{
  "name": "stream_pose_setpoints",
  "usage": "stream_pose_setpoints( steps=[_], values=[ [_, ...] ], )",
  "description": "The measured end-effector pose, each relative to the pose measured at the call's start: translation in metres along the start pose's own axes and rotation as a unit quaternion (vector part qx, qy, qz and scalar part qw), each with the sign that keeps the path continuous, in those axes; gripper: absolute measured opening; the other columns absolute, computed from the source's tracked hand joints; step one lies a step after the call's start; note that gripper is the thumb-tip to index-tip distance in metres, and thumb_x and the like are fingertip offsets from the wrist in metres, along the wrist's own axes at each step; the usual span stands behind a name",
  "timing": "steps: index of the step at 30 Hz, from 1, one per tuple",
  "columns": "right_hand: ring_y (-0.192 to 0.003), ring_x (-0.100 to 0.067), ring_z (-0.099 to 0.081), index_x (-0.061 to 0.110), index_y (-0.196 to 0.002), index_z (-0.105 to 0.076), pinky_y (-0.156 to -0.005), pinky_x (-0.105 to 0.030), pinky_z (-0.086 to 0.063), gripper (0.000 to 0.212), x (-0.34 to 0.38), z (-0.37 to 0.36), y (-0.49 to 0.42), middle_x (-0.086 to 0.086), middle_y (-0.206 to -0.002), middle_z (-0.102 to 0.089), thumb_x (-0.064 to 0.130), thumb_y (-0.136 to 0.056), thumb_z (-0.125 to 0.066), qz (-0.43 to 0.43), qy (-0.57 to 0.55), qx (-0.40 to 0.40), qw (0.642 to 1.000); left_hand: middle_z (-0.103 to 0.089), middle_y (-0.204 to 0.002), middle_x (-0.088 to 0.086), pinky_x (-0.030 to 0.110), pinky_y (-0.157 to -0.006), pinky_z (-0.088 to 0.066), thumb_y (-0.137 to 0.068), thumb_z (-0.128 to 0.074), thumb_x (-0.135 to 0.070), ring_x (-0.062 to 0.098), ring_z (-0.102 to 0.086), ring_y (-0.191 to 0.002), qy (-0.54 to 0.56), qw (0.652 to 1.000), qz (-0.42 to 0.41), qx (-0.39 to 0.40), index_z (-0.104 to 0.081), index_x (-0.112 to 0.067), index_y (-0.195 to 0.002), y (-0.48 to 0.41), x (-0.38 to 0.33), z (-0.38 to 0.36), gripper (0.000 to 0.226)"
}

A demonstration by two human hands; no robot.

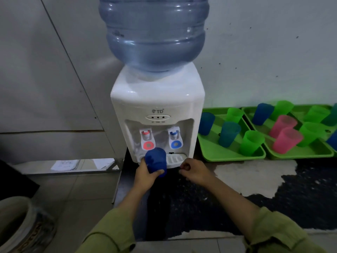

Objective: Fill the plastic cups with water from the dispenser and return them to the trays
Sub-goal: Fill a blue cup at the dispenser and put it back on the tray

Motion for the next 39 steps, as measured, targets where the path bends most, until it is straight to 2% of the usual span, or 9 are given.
stream_pose_setpoints(
  steps=[7, 11, 14, 18, 22, 24, 28, 33, 39],
  values=[
    [-0.099, -0.012, -0.058, 0.012, -0.128, -0.047, -0.083, -0.021, -0.046, 0.068, -0.036, 0.026, 0.025, -0.005, -0.121, -0.059, 0.033, -0.072, -0.078, 0.048, -0.056, 0.039, 0.997, -0.055, -0.118, -0.001, 0.022, -0.086, -0.043, -0.066, -0.082, -0.009, 0.013, -0.052, -0.107, -0.008, 1.000, -0.006, 0.015, -0.045, -0.014, -0.127, 0.044, -0.015, -0.055, 0.071],
    [-0.115, -0.020, -0.054, 0.010, -0.137, -0.038, -0.096, -0.035, -0.048, 0.086, -0.055, 0.052, 0.039, -0.006, -0.134, -0.051, 0.032, -0.067, -0.082, 0.075, -0.073, 0.042, 0.994, -0.059, -0.110, -0.007, 0.004, -0.074, -0.044, -0.064, -0.083, -0.011, 0.004, -0.057, -0.097, -0.007, 0.999, -0.033, 0.036, -0.047, -0.019, -0.122, 0.059, -0.039, -0.092, 0.069],
    [-0.113, -0.020, -0.056, 0.010, -0.135, -0.040, -0.097, -0.035, -0.047, 0.085, -0.064, 0.072, 0.043, -0.008, -0.132, -0.054, 0.031, -0.066, -0.084, 0.093, -0.076, 0.024, 0.992, -0.061, -0.110, -0.003, 0.004, -0.072, -0.046, -0.064, -0.083, -0.012, 0.008, -0.059, -0.097, -0.009, 0.997, -0.057, 0.056, -0.048, -0.017, -0.123, 0.062, -0.057, -0.117, 0.070],
    [-0.117, -0.019, -0.053, 0.010, -0.137, -0.039, -0.098, -0.033, -0.046, 0.088, -0.075, 0.101, 0.039, -0.005, -0.132, -0.052, 0.037, -0.065, -0.083, 0.102, -0.054, -0.012, 0.993, -0.059, -0.106, -0.018, 0.004, -0.072, -0.045, -0.068, -0.081, -0.016, -0.009, -0.059, -0.091, -0.003, 0.992, -0.074, 0.098, -0.044, -0.035, -0.117, 0.055, -0.082, -0.144, 0.064],
    [-0.113, -0.018, -0.055, 0.012, -0.132, -0.043, -0.095, -0.035, -0.048, 0.084, -0.084, 0.125, 0.027, -0.003, -0.125, -0.054, 0.038, -0.064, -0.083, 0.103, -0.056, -0.039, 0.992, -0.061, -0.108, -0.017, 0.011, -0.073, -0.049, -0.066, -0.082, -0.015, -0.010, -0.061, -0.093, 0.020, 0.990, -0.075, 0.118, -0.046, -0.038, -0.112, 0.038, -0.095, -0.162, 0.063],
    [-0.109, -0.017, -0.056, 0.011, -0.128, -0.046, -0.093, -0.034, -0.049, 0.080, -0.086, 0.133, 0.018, -0.003, -0.121, -0.056, 0.039, -0.063, -0.083, 0.105, -0.054, -0.053, 0.992, -0.062, -0.110, -0.014, 0.013, -0.074, -0.050, -0.061, -0.083, -0.021, -0.006, -0.062, -0.096, 0.027, 0.989, -0.076, 0.125, -0.047, -0.037, -0.111, 0.026, -0.099, -0.168, 0.064],
    [-0.102, -0.011, -0.054, 0.011, -0.127, -0.047, -0.083, -0.021, -0.044, 0.077, -0.092, 0.142, -0.006, 0.001, -0.115, -0.056, 0.036, -0.064, -0.083, 0.088, -0.074, -0.099, 0.988, -0.053, -0.131, 0.002, 0.038, -0.097, -0.047, -0.063, -0.081, -0.032, 0.017, -0.052, -0.119, -0.045, 0.987, -0.059, 0.143, -0.039, -0.018, -0.133, -0.002, -0.096, -0.176, 0.082],
    [-0.100, -0.011, -0.052, 0.008, -0.129, -0.044, -0.082, -0.020, -0.041, 0.079, -0.104, 0.141, -0.037, -0.004, -0.118, -0.056, 0.031, -0.064, -0.084, 0.055, -0.097, -0.142, 0.984, -0.047, -0.134, 0.008, 0.020, -0.096, -0.034, -0.078, -0.071, -0.026, 0.021, -0.045, -0.123, -0.180, 0.970, -0.055, 0.156, -0.039, -0.011, -0.136, -0.028, -0.068, -0.182, 0.068],
    [-0.110, -0.023, -0.056, 0.007, -0.128, -0.045, -0.090, -0.030, -0.045, 0.079, -0.118, 0.128, -0.063, -0.009, -0.121, -0.058, 0.034, -0.064, -0.084, 0.024, -0.065, -0.148, 0.987, -0.045, -0.134, 0.008, 0.012, -0.091, -0.025, -0.085, -0.063, -0.033, 0.020, -0.040, -0.126, -0.233, 0.959, -0.082, 0.138, -0.045, -0.008, -0.132, -0.038, -0.047, -0.185, 0.056]
  ],
)
Point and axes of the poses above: each hand's wrist, its own y-axis away from the middle knuckle, its own z-axis out of the back of the hand, x = y × z, the point moved 2 cm from there along -y, towards the middle knuckle
